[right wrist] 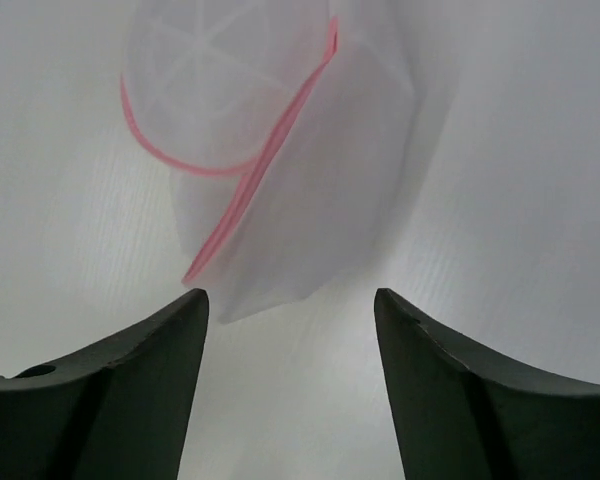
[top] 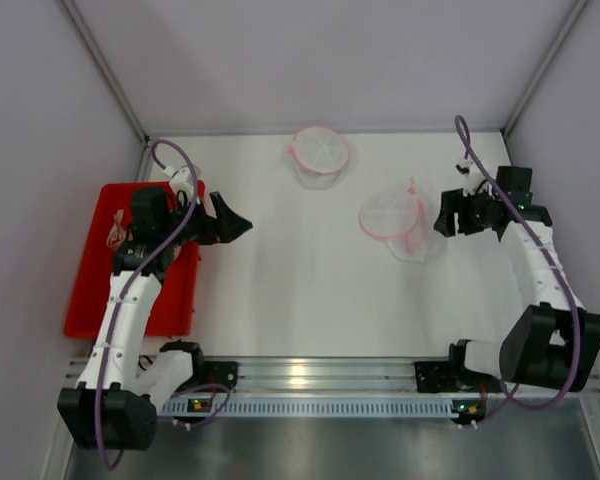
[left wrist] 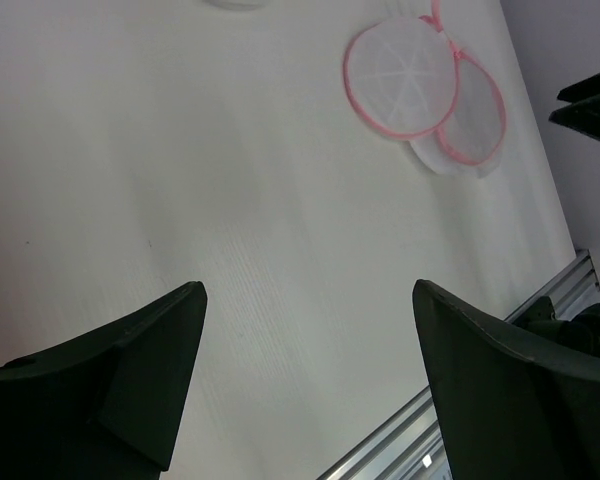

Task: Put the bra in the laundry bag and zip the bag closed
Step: Adjust the laundry bag at the center of the board.

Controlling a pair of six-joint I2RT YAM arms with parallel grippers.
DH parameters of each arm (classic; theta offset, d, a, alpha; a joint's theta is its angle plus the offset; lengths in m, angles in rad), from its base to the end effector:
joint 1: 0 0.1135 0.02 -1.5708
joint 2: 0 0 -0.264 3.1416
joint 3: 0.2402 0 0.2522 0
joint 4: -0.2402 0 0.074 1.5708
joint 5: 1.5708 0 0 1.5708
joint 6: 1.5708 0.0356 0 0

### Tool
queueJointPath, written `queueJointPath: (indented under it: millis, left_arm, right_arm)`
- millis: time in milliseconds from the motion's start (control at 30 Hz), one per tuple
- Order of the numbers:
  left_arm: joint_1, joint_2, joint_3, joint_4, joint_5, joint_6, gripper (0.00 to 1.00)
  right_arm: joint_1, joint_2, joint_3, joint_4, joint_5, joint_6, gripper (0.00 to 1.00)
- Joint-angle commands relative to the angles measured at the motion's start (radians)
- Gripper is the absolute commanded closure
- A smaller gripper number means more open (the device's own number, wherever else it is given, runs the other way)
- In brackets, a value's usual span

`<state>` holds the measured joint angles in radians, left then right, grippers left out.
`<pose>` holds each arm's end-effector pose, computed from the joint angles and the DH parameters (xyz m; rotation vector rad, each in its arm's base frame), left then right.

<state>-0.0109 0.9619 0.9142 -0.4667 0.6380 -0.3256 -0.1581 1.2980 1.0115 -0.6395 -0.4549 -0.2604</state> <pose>0.2056 -0.0234 0.3278 0.0690 2.0862 -0.8677 0.2637 -0.0262 0.2714 -0.3077 2.3851 0.3765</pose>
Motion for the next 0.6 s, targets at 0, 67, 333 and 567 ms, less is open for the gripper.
queueJointPath:
  millis: [0,67,333,567]
  left_arm:
    - [0.003,-0.009,0.026,0.017,0.002,0.023,0.10]
    - [0.003,-0.002,0.028,0.017,-0.001,0.023,0.10]
    - [0.003,0.021,0.054,0.017,-0.011,0.014,0.10]
    - [0.003,-0.008,0.048,0.017,-0.024,0.054,0.08]
  right_arm:
    - [0.072,-0.080,0.061,0.092,0.136,-0.179,0.31]
    - [0.210,-0.098,0.053,0.106,0.185,-0.241,0.28]
    - [0.623,0.131,0.050,0.274,0.479,-0.410,0.30]
    - [0.709,0.313,0.073,0.317,0.567,-0.612,0.29]
